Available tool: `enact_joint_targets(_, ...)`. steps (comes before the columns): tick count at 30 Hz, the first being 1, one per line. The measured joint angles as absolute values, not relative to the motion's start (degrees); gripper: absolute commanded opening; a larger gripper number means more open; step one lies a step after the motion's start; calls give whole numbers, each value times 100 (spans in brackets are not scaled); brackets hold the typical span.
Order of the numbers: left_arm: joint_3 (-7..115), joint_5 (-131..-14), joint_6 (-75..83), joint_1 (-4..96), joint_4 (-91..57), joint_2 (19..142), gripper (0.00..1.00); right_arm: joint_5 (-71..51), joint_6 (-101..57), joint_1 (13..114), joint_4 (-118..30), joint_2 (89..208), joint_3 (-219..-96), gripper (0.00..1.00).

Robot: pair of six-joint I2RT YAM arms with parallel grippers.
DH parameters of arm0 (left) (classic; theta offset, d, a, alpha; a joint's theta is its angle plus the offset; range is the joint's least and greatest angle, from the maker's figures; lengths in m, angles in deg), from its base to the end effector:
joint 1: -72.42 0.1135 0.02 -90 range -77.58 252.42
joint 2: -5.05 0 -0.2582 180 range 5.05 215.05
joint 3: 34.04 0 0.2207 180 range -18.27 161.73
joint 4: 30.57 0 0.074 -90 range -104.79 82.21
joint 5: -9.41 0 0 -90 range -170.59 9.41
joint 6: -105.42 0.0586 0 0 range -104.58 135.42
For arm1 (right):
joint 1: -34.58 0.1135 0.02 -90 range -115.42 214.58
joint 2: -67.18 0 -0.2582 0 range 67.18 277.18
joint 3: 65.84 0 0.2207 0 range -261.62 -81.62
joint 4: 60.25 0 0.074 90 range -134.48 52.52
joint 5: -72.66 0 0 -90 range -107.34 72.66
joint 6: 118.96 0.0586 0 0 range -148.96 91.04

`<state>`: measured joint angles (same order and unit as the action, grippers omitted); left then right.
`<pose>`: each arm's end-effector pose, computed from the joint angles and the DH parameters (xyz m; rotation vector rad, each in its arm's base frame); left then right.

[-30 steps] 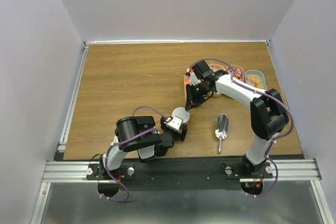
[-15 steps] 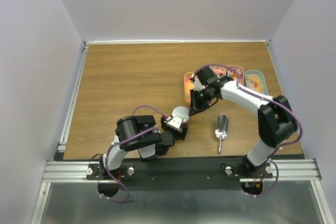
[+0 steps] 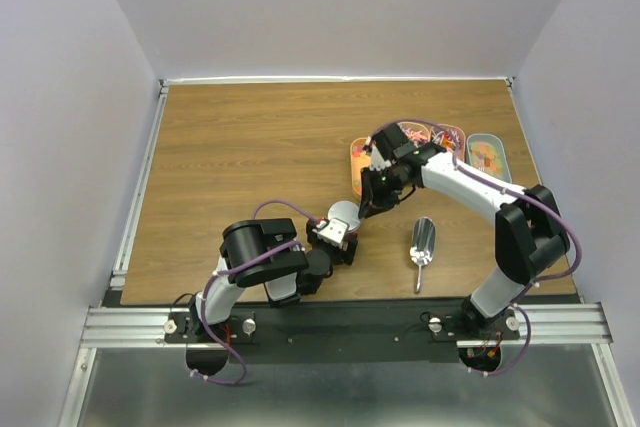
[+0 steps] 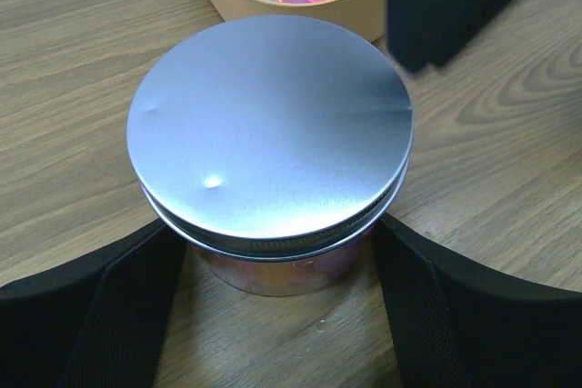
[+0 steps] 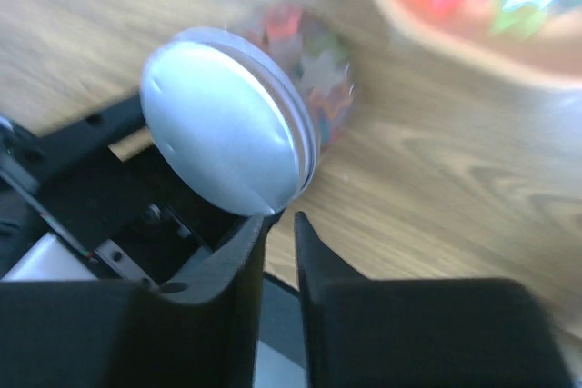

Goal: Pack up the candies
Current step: Screw the bottle lid onto the packing bottle.

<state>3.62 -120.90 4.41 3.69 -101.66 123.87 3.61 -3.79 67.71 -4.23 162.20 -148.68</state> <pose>0.1424 -0.2614 0.1009 0.3511 1.6863 -0.4207 0.2449 0.1849 0.2046 -0.3039 2.8818 0.7393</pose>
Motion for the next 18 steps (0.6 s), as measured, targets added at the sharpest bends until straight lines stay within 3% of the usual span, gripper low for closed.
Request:
enact_joint_targets(14,341,-12084,424,374,-10166,12387,86,352,-967,6552,-366,17313,-16119,35)
enact_joint_targets(18,330,-12082,422,374,-10166,12389,86,527,-1041,6552,-331,17435,-16191,28)
